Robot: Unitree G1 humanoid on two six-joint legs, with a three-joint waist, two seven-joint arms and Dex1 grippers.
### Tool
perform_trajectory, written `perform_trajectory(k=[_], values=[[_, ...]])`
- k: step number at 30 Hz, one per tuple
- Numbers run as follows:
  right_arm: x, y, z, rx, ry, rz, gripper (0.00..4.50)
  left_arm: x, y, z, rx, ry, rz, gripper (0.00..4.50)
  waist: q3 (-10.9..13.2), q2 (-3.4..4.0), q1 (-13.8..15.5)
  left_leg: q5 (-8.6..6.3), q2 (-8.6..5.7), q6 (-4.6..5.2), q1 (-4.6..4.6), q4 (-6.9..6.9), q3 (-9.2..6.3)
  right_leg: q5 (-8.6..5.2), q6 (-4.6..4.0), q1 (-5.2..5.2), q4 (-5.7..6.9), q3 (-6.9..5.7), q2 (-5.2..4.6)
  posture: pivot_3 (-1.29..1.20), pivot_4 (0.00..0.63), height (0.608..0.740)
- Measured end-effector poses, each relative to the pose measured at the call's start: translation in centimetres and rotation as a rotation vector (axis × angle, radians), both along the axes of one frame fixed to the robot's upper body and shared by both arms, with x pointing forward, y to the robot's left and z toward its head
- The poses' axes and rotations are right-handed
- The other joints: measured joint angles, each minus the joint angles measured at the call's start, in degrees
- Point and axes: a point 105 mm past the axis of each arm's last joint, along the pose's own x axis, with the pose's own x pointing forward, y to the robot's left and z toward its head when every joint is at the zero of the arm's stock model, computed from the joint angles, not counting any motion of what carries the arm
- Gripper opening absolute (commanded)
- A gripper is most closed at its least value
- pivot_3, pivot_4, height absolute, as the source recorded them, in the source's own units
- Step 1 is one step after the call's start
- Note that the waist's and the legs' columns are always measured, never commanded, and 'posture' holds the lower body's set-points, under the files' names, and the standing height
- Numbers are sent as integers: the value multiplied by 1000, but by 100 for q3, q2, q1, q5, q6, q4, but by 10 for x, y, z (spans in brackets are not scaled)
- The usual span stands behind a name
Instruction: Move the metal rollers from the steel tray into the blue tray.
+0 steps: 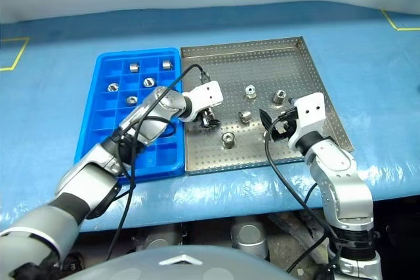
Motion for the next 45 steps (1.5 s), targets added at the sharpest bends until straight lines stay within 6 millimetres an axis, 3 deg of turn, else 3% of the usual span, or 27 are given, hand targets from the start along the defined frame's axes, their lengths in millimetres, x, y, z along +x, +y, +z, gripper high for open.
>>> perform_trajectory(k=[8, 15, 21, 24, 30, 35, 41, 45], values=[[3, -7, 5, -6, -30, -47, 4500, -2, -6, -2, -18, 35, -8, 1233, 0, 0, -23, 0, 1, 0, 3, 3, 3, 2, 5, 2, 2, 5, 1, -214, 150, 740], [5, -7, 2, -3, -22, -50, 4500, -2, 7, 5, -162, 79, 84, 1233, 0, 0, -91, 0, 3, 0, -3, -1, 4, 3, 4, -7, 5, 8, 2, -190, 150, 740], [7, -1, 3, -1, -24, -32, 4500, -1, 34, 79, -540, 39, 153, 1233, 0, 1, -85, 0, 4, 0, -5, -1, 3, 3, 4, -9, 7, 7, 1, -167, 150, 740], [9, 2, 2, -2, -22, -19, 4500, -7, 60, 98, -629, 15, 187, 1233, -1, 3, -88, 0, 5, 0, 1, -3, 4, 3, 3, -7, 10, 8, 1, -140, 150, 740], [12, 14, 1, 2, -16, 20, 4500, -22, 117, 84, -580, -5, 354, 1233, 0, 1, 0, 1, 6, -1, 2, 0, 3, 3, 3, -9, 17, 8, 2, -93, 150, 740], [13, 19, -4, 3, 4, 49, 4500, -34, 152, 85, -571, -62, 483, 1233, 1, -1, 173, 1, 5, -1, 2, 0, 3, 3, 2, -9, 16, 6, 0, -57, 150, 740], [11, 44, -6, -14, 51, 214, 4500, -42, 148, 82, -577, -53, 493, 1233, 1, -2, 360, 1, 5, -2, 2, 2, 2, 3, 1, -8, 16, 2, 0, -43, 150, 740], [12, 51, -6, -42, 73, 252, 4500, -45, 135, 81, -607, -60, 449, 1233, 1, -2, 407, 1, 4, -2, 1, 1, 2, 7, -6, -7, 14, 2, -2, -42, 150, 740]])
